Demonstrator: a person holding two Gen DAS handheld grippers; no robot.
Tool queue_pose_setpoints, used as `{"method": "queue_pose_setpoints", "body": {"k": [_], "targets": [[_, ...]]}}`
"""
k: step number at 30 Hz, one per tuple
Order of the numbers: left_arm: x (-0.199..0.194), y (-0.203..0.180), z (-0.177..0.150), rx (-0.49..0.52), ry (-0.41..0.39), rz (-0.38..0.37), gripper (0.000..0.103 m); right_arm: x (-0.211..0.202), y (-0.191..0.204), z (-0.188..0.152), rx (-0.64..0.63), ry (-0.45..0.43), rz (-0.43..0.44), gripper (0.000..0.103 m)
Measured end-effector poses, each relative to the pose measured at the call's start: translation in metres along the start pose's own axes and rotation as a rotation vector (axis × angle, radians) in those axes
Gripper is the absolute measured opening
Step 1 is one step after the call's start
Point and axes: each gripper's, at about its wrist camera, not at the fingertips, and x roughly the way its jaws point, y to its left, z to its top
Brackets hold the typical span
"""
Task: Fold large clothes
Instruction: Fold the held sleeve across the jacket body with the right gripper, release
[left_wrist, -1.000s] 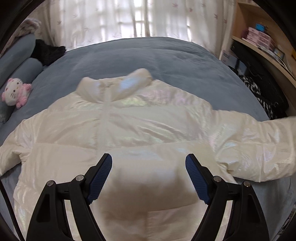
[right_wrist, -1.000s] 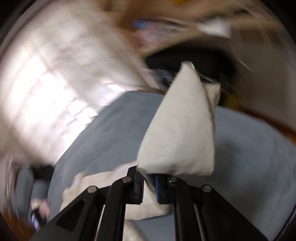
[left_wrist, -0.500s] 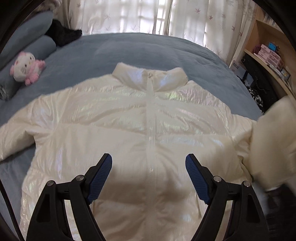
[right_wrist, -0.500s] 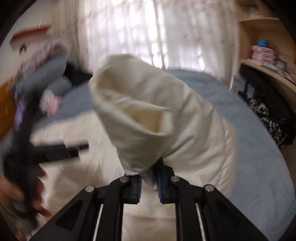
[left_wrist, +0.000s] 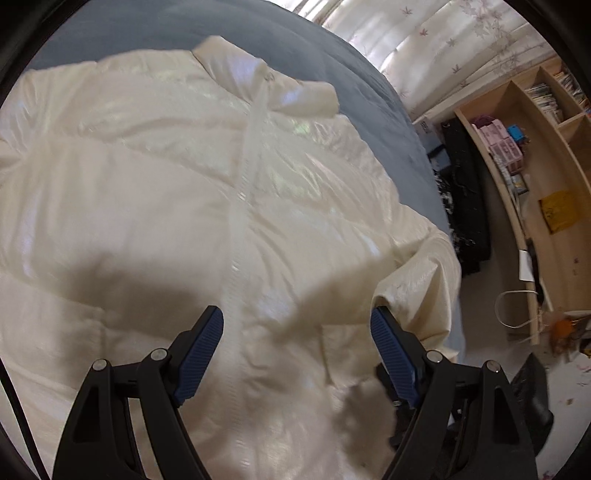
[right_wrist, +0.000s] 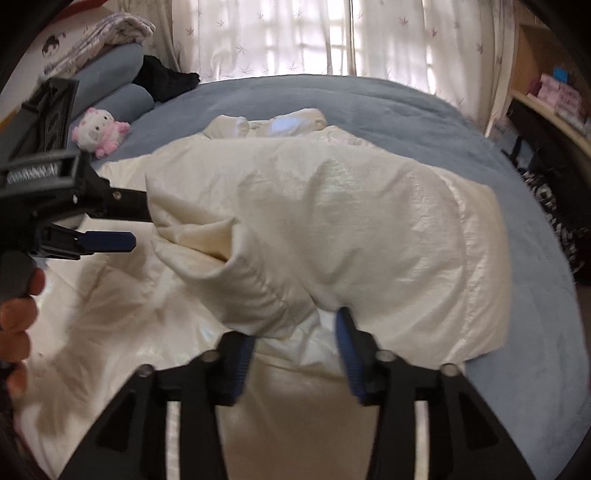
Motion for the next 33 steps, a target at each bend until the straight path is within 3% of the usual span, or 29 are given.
{"method": "queue_pose_setpoints", "body": {"k": [4, 10, 15, 18, 22, 26, 33], "targets": [[0.002, -0.008, -0.005, 0.008, 0.027, -0.049, 0.081, -0.001, 0.011, -0.004, -0.016, -0.013, 0.019, 0.070], [-0.007, -0.007, -0.006, 0.015, 0.014, -0.059, 0.081, -0.018, 0.010, -0.014, -0.027, -0.038, 0.062, 0.070], [-0.015, 0.001, -0.011, 0.016, 0.002, -0.072, 0.081, -0.031, -0.013, -0.021, 0.061, -0.031, 0.136, 0.070], [-0.018, 0.000, -0.019, 0.073, -0.003, -0.095, 0.081, -0.034, -0.027, -0.025, 0.108, -0.030, 0.148, 0.070], [-0.011, -0.003, -0.033, 0.148, 0.057, -0.142, 0.081, -0.038, -0.043, -0.031, 0.154, -0.030, 0.151, 0.070], [0.011, -0.010, -0.045, 0.152, 0.136, -0.185, 0.082, -0.037, -0.051, -0.035, 0.177, -0.030, 0.146, 0.070], [0.045, -0.039, -0.047, 0.164, 0.151, -0.153, 0.081, -0.030, -0.054, -0.040, 0.199, -0.016, 0.147, 0.070]]}}
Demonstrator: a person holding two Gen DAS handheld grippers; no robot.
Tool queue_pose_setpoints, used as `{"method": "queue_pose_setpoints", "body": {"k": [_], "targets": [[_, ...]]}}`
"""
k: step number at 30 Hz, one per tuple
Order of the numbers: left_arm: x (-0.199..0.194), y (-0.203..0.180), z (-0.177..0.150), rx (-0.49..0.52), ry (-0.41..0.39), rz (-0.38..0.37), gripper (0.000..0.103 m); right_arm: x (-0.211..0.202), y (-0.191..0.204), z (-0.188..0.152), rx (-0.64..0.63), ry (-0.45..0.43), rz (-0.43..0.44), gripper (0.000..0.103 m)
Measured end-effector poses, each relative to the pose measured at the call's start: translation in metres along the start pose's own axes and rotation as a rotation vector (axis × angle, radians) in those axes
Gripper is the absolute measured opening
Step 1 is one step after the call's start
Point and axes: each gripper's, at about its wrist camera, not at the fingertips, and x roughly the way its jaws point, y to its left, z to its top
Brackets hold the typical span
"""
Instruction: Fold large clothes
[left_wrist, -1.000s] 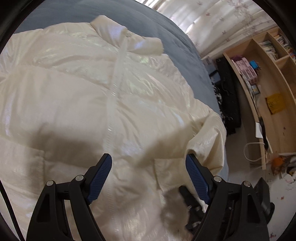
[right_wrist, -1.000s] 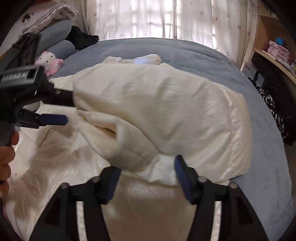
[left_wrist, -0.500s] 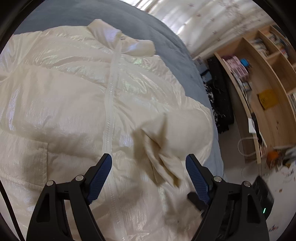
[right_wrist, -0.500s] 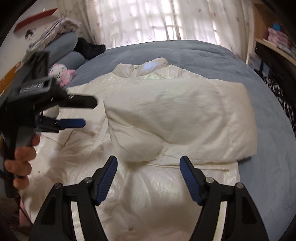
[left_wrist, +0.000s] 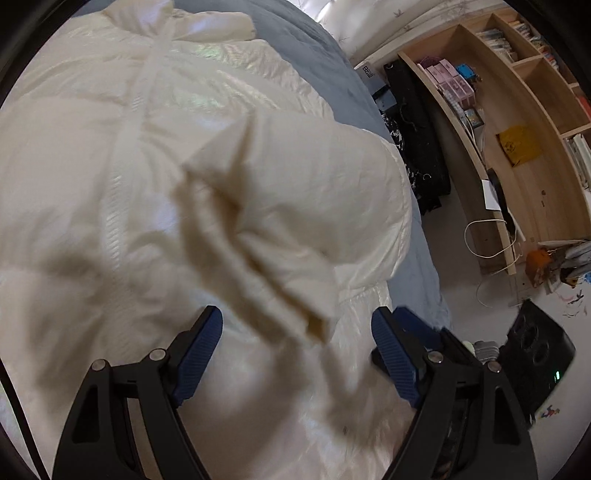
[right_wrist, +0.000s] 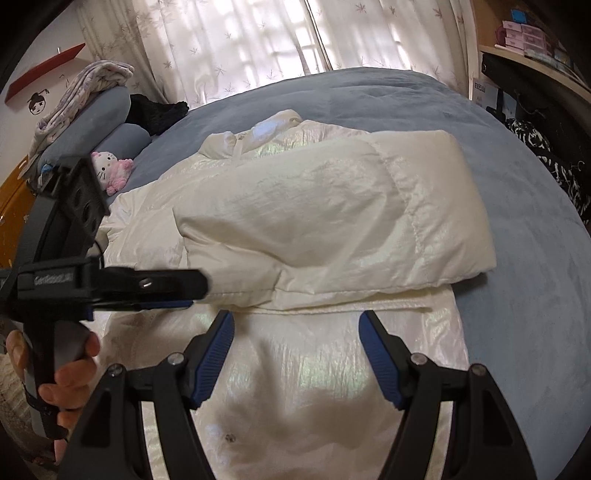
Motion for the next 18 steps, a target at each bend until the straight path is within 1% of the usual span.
{"method": "queue_pose_setpoints", "body": {"k": [1, 2, 3, 4, 5, 6, 7, 8, 11, 12, 13, 14, 16, 18], "targets": [[0.003, -0.006, 0.004, 0.009, -0.012, 0.010, 0.081, 0.001, 0.000, 0.000, 0.001, 0.002, 0.001, 0.070], [0.004, -0.009, 0.006, 0.012, -0.027, 0.019, 0.074, 0.001, -0.001, 0.000, 0.003, 0.003, 0.001, 0.070], [0.003, -0.013, 0.008, 0.018, -0.050, 0.032, 0.054, 0.002, -0.001, 0.000, 0.005, 0.003, 0.000, 0.070], [0.003, -0.019, 0.013, 0.036, -0.075, 0.062, 0.042, 0.002, -0.002, 0.000, 0.008, 0.003, 0.003, 0.070], [0.002, -0.024, 0.017, 0.054, -0.088, 0.102, 0.016, 0.002, -0.004, 0.000, 0.011, 0.000, 0.003, 0.070], [0.001, -0.029, 0.021, 0.079, -0.102, 0.157, 0.010, 0.003, -0.004, 0.000, 0.012, -0.002, -0.002, 0.070], [-0.002, -0.036, 0.026, 0.112, -0.126, 0.218, 0.009, 0.002, -0.005, 0.001, 0.010, -0.005, -0.011, 0.070], [-0.007, -0.042, 0.031, 0.138, -0.150, 0.250, 0.007, 0.002, -0.005, 0.001, 0.008, -0.009, -0.016, 0.070], [-0.035, -0.059, 0.047, 0.237, -0.248, 0.313, 0.006, -0.002, -0.006, 0.004, -0.001, -0.026, -0.026, 0.070], [-0.051, -0.066, 0.054, 0.280, -0.303, 0.345, 0.006, -0.003, -0.006, 0.005, -0.005, -0.031, -0.032, 0.070], [-0.064, -0.069, 0.060, 0.305, -0.339, 0.369, 0.006, -0.005, -0.006, 0.007, -0.015, -0.037, -0.047, 0.070], [-0.076, -0.069, 0.066, 0.318, -0.368, 0.390, 0.006, -0.006, -0.006, 0.009, -0.023, -0.041, -0.062, 0.070], [-0.095, -0.058, 0.079, 0.308, -0.409, 0.445, 0.006, -0.007, -0.006, 0.013, -0.047, -0.048, -0.097, 0.070], [-0.103, -0.038, 0.091, 0.263, -0.411, 0.479, 0.006, -0.007, -0.007, 0.017, -0.059, -0.051, -0.123, 0.070]]}}
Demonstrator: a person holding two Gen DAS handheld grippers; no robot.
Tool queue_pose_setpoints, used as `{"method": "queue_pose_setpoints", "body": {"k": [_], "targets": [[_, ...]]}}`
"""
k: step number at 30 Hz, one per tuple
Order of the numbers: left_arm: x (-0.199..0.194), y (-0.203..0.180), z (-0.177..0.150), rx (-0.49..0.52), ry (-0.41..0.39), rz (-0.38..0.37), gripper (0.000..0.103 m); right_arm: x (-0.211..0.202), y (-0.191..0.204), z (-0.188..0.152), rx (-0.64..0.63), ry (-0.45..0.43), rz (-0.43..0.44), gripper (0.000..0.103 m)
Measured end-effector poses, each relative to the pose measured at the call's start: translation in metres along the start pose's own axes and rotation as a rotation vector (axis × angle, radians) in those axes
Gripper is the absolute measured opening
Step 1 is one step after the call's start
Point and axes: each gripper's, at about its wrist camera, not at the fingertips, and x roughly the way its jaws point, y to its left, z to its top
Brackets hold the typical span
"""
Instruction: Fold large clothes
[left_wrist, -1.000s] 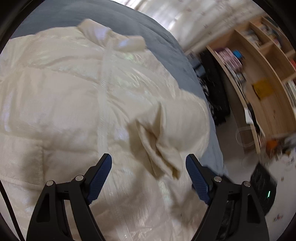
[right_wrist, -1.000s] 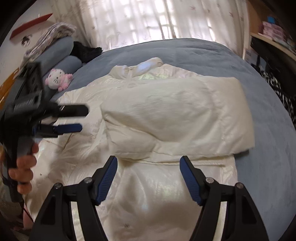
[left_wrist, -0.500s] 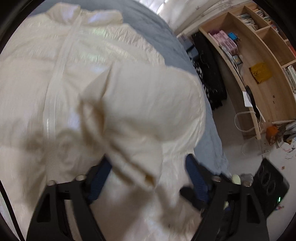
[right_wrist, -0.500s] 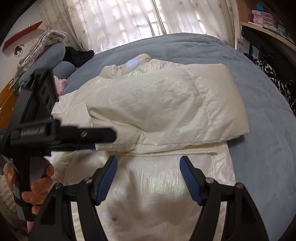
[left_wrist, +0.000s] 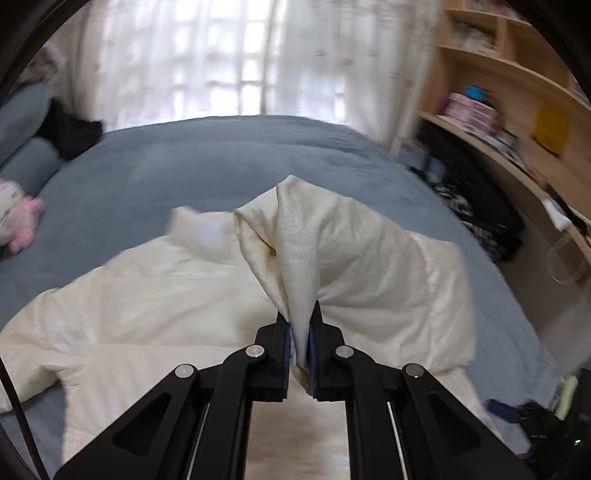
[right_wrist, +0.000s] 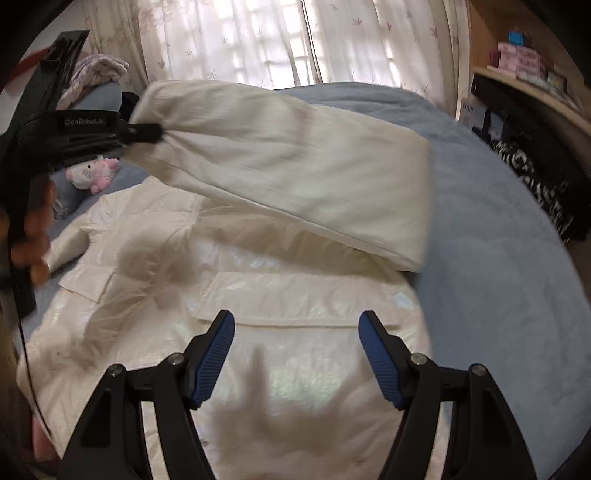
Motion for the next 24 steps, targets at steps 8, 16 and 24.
{"method": "queue_pose_setpoints", "body": {"k": [8, 16, 24], "targets": [[0.080, 0.101, -0.054, -0.168, 0.222, 0.091, 0.026, 0.030, -0.022, 0.024, 0.025, 0.111, -0.089, 0.070], [0.071, 0.139, -0.059, -0.370, 0.154, -0.106, 0.066, 0.051, -0.067, 0.064, 0.250, 0.131, 0.056, 0.070], [0.097, 0.143, -0.040, -0.390, 0.209, -0.110, 0.068, 0.096, -0.108, 0.109, 0.405, 0.134, 0.156, 0.070]]}}
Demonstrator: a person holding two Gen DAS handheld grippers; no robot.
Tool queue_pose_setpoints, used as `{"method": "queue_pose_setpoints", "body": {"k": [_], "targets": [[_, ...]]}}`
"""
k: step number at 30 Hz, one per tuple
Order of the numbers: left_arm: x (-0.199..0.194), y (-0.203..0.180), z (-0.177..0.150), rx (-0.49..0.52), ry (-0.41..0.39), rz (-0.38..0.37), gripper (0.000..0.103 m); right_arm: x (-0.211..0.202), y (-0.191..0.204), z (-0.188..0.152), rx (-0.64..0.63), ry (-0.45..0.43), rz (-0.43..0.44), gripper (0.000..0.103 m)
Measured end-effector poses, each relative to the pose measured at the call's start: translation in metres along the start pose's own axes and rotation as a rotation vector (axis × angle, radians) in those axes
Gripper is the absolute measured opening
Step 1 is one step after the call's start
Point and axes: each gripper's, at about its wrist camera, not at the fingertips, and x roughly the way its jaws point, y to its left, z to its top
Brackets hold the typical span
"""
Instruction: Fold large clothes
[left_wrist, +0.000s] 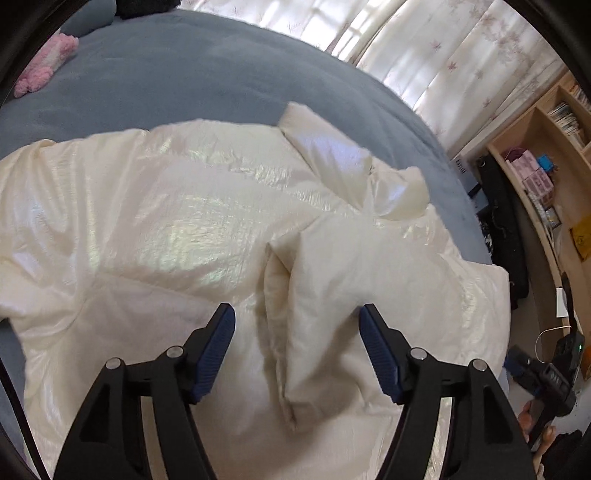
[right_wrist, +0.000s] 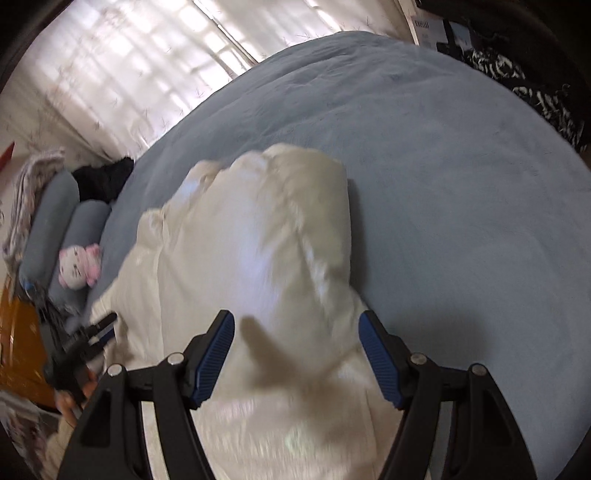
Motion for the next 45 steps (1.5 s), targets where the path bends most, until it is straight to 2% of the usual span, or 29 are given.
{"method": "queue_pose_setpoints", "body": {"k": [1, 2, 3, 4, 5, 8, 9, 12, 14, 16, 19, 22, 24, 26, 29, 31, 33, 35, 36, 37, 39, 41, 43, 45], "targets": [[0.004, -0.001, 0.002, 0.002, 0.016, -0.013, 0.067, 0.007, -0.002, 0.009, -0.002, -0.001, -0.001, 0.070], [0.009, -0.004, 0.004, 0.004, 0.025, -0.023, 0.059, 0.012, -0.004, 0.014, -0.002, 0.000, 0.004, 0.070], [0.013, -0.007, 0.005, 0.009, 0.032, -0.032, 0.043, 0.016, -0.002, 0.015, -0.001, 0.002, 0.005, 0.070], [0.017, -0.014, 0.006, 0.023, 0.040, -0.029, 0.033, 0.022, -0.004, 0.019, 0.006, 0.009, 0.010, 0.070], [0.018, -0.019, 0.007, 0.040, 0.037, -0.015, 0.015, 0.028, -0.006, 0.022, 0.018, 0.018, 0.014, 0.070], [0.001, -0.037, 0.010, 0.121, -0.052, 0.056, 0.007, 0.036, -0.005, 0.026, 0.021, 0.028, 0.029, 0.070], [-0.007, -0.041, 0.011, 0.137, -0.091, 0.080, 0.007, 0.037, -0.001, 0.027, -0.001, 0.021, 0.019, 0.070], [-0.019, -0.037, 0.014, 0.140, -0.137, 0.146, 0.007, 0.044, 0.012, 0.024, -0.061, 0.014, -0.042, 0.070], [-0.004, -0.026, 0.014, 0.130, -0.098, 0.221, 0.007, 0.057, 0.015, 0.020, -0.086, 0.032, -0.072, 0.070], [0.014, -0.017, 0.011, 0.120, -0.057, 0.239, 0.008, 0.074, 0.014, 0.015, -0.099, 0.060, -0.110, 0.070], [0.028, -0.025, 0.003, 0.190, -0.067, 0.296, 0.011, 0.090, 0.009, 0.009, -0.116, 0.080, -0.135, 0.071], [0.028, -0.038, 0.000, 0.244, -0.072, 0.355, 0.017, 0.083, 0.004, 0.011, -0.096, 0.081, -0.144, 0.071], [0.019, -0.045, -0.002, 0.266, -0.078, 0.379, 0.025, 0.072, 0.007, 0.012, -0.101, 0.085, -0.170, 0.072], [0.002, -0.049, -0.005, 0.283, -0.096, 0.378, 0.028, 0.051, 0.013, 0.012, -0.131, 0.059, -0.212, 0.072], [-0.040, -0.050, -0.009, 0.307, -0.176, 0.355, 0.041, 0.016, 0.028, 0.011, -0.185, -0.039, -0.215, 0.072], [-0.062, -0.066, -0.010, 0.352, -0.263, 0.273, 0.042, -0.013, 0.041, 0.010, -0.215, -0.142, -0.174, 0.072], [-0.076, -0.078, -0.010, 0.372, -0.301, 0.193, 0.045, -0.026, 0.052, 0.010, -0.215, -0.182, -0.084, 0.072], [-0.079, -0.095, -0.005, 0.358, -0.296, 0.095, 0.045, -0.026, 0.070, 0.012, -0.237, -0.173, -0.005, 0.072], [-0.076, -0.104, -0.002, 0.347, -0.282, 0.054, 0.045, -0.022, 0.083, 0.011, -0.274, -0.162, 0.005, 0.071], [-0.070, -0.110, 0.000, 0.341, -0.272, 0.030, 0.045, -0.016, 0.097, 0.007, -0.334, -0.158, -0.010, 0.071], [-0.051, -0.125, 0.001, 0.347, -0.247, 0.039, 0.045, -0.001, 0.122, 0.003, -0.422, -0.158, -0.027, 0.070], [-0.029, -0.133, 0.004, 0.342, -0.223, 0.064, 0.045, 0.025, 0.142, -0.002, -0.471, -0.142, -0.037, 0.056], [-0.002, -0.127, 0.004, 0.312, -0.175, 0.094, 0.045, 0.049, 0.155, -0.010, -0.494, -0.113, -0.065, 0.033], [0.024, -0.119, 0.003, 0.284, -0.141, 0.144, 0.043, 0.076, 0.162, -0.011, -0.492, -0.084, -0.105, 0.030]]}}
